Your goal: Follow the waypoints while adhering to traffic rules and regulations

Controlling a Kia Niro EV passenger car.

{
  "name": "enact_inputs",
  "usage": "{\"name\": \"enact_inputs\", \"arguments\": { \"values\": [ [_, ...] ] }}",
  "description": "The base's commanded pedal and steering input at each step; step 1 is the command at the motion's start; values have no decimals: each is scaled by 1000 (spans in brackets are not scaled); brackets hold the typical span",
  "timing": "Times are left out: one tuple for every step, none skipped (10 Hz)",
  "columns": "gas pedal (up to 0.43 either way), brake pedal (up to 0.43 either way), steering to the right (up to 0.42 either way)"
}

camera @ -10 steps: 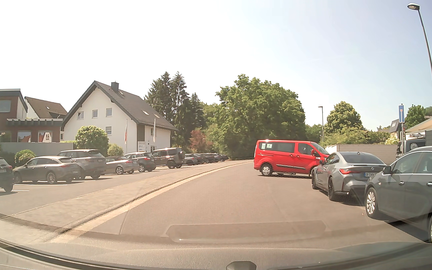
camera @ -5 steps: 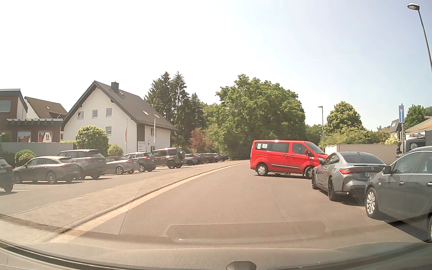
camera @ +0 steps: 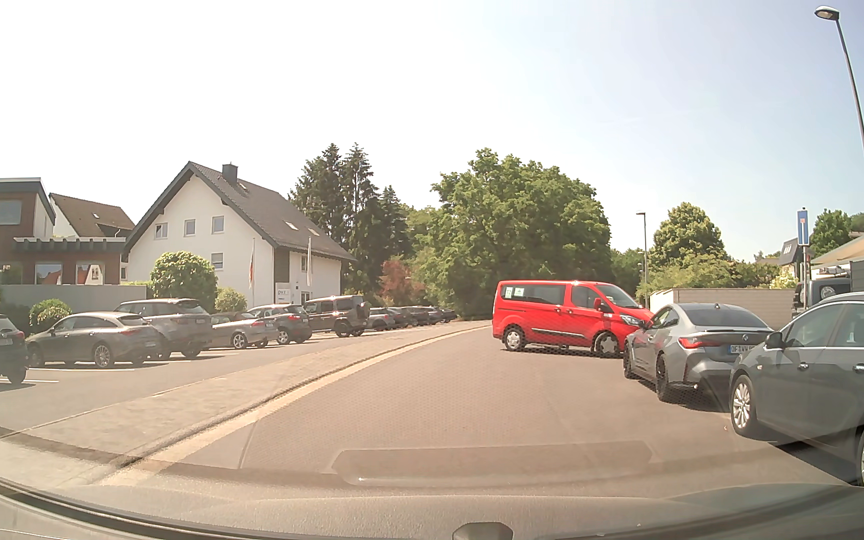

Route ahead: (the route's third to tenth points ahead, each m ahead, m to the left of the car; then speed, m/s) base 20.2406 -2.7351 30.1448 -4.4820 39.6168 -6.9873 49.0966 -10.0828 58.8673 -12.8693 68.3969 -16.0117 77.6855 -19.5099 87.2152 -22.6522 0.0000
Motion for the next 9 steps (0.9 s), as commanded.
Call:
{"name": "enact_inputs", "arguments": {
  "values": [
    [0,274,12],
    [0,274,12],
    [0,268,11],
    [0,268,12],
    [0,274,12],
    [0,274,12],
    [0,274,12],
    [0,274,12],
    [0,274,12]
  ]
}}
